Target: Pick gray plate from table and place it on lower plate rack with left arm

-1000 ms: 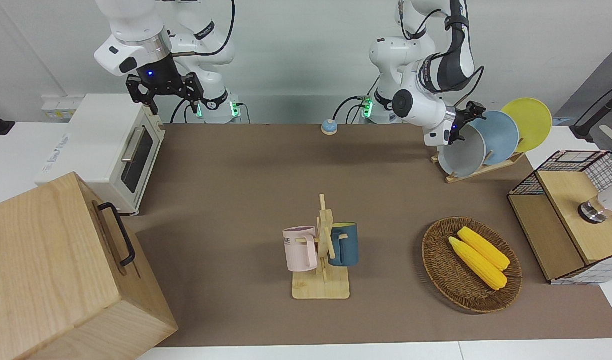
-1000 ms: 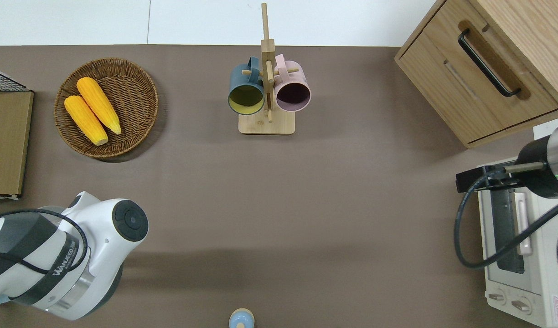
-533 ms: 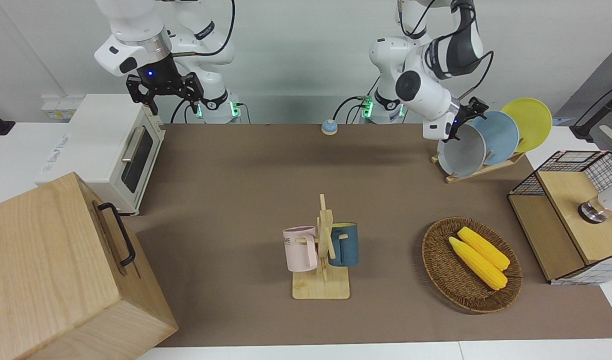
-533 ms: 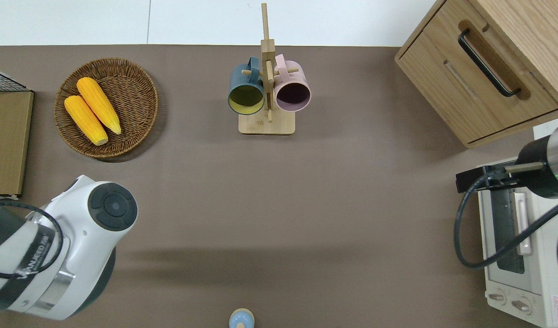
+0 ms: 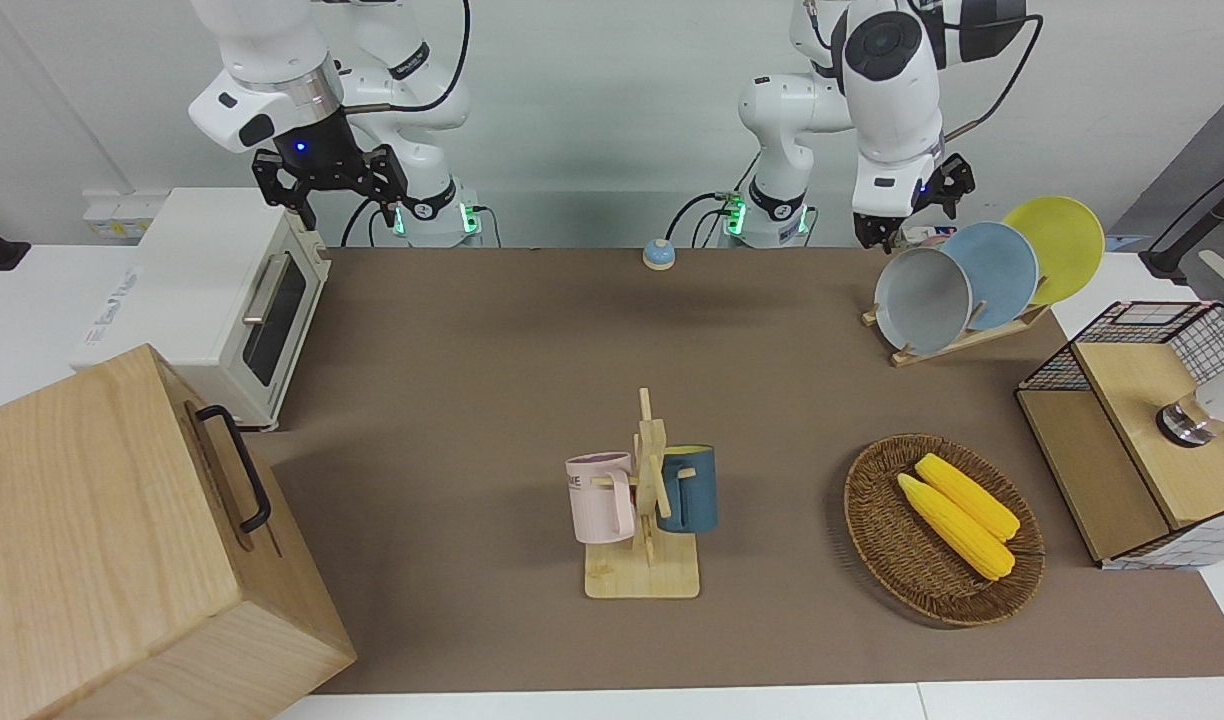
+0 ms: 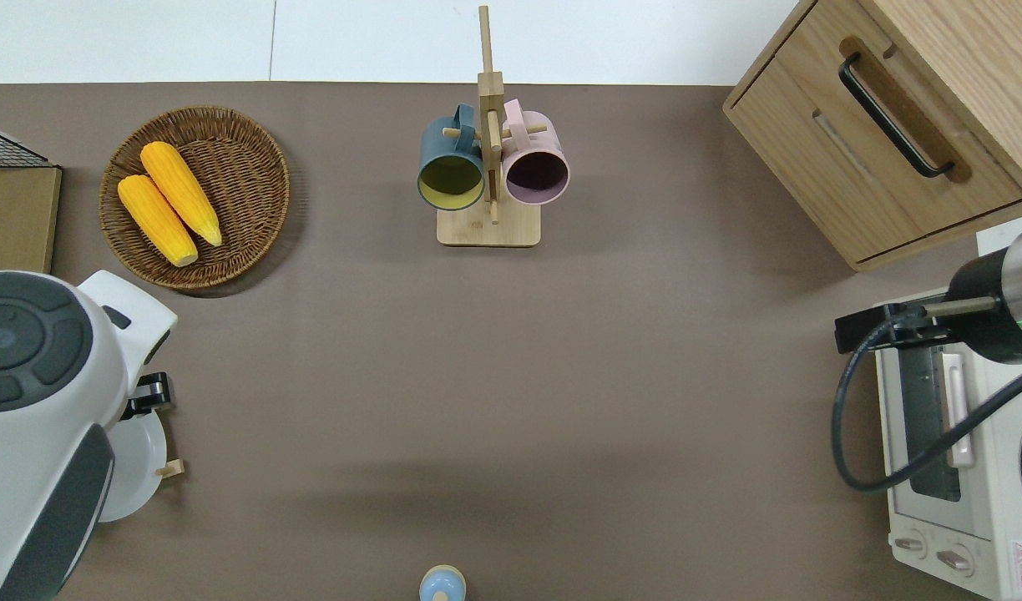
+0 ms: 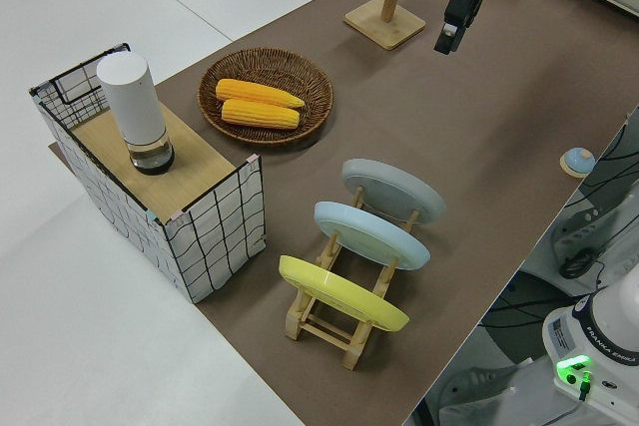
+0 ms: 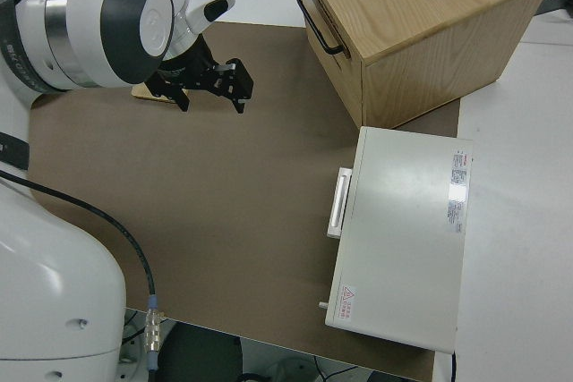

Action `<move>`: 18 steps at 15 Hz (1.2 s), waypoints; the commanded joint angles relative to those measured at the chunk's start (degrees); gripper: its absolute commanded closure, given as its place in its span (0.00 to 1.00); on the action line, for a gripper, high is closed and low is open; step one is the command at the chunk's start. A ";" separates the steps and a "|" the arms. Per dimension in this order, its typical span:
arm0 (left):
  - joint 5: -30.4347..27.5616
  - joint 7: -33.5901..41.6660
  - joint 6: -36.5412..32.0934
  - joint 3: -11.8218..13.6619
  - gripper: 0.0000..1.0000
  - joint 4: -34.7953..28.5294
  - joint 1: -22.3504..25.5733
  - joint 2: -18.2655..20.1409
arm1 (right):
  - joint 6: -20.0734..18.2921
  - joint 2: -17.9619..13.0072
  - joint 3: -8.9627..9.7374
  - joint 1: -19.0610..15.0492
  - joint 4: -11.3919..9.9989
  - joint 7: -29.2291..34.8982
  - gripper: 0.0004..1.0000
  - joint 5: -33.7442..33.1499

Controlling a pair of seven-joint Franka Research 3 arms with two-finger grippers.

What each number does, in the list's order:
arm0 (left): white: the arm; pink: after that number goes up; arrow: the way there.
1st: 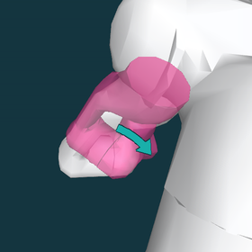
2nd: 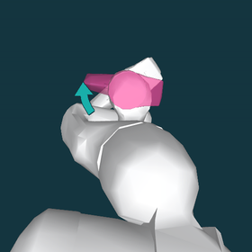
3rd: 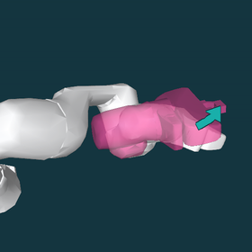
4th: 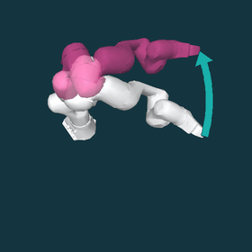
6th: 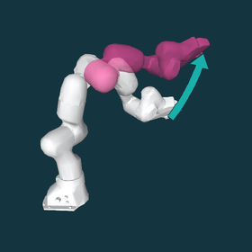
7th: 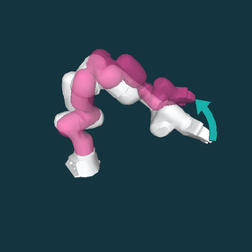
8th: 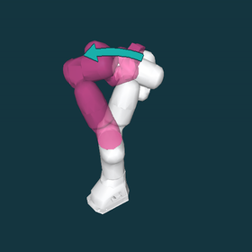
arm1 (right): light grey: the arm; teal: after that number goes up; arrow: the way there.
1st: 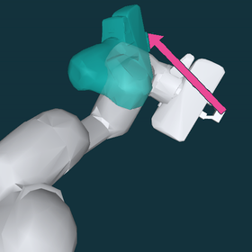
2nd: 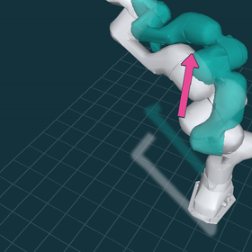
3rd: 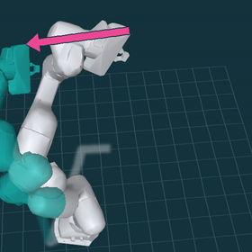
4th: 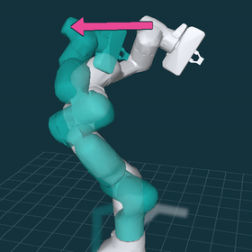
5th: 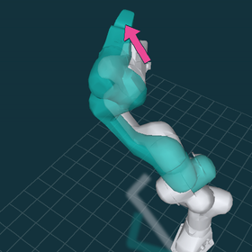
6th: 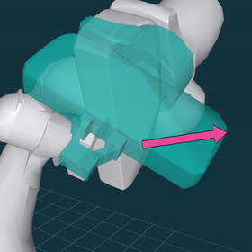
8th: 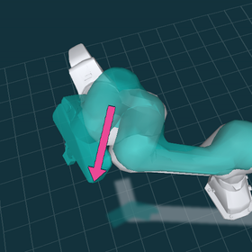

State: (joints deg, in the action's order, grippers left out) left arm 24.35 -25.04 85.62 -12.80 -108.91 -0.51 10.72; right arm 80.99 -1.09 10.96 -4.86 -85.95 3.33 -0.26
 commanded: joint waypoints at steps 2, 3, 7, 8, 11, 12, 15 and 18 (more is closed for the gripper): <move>-12.98 0.87 -1.77 0.14 0.00 7.12 -0.28 -0.17 | -0.83 -0.14 0.29 -0.41 0.35 -0.08 0.01 0.34; -15.88 0.96 -1.86 0.40 0.00 9.05 -0.28 -0.26 | -0.83 -0.14 0.29 -0.41 0.35 0.01 0.01 0.34; -22.41 4.99 -1.86 0.75 0.00 11.53 -0.19 -0.26 | -0.83 -0.14 0.38 -0.41 0.35 -0.08 0.01 0.34; -23.63 7.44 -1.86 0.75 0.00 11.88 -0.10 -0.26 | -0.83 -0.14 0.38 -0.41 0.35 -0.08 0.01 0.34; -24.08 11.68 -1.86 0.58 0.00 12.23 -0.28 -0.26 | -0.83 -0.14 0.29 -0.41 0.35 0.01 0.01 0.34; -24.17 11.60 -1.86 0.58 0.00 12.32 -0.19 -0.26 | -0.83 -0.14 0.29 -0.41 0.35 0.01 0.01 0.34; -25.14 13.35 -1.86 0.75 0.00 12.32 -0.10 -0.35 | -0.83 -0.14 0.29 -0.41 0.35 0.01 0.01 0.34; -26.54 17.12 -1.86 1.02 0.00 12.67 0.07 -0.26 | -0.83 -0.14 0.29 -0.41 0.35 -0.08 0.01 0.34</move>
State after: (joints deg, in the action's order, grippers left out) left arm 0.16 -12.00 85.09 -12.52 -97.80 -0.49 10.72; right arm 80.99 -1.09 10.96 -4.86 -85.95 3.33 -0.26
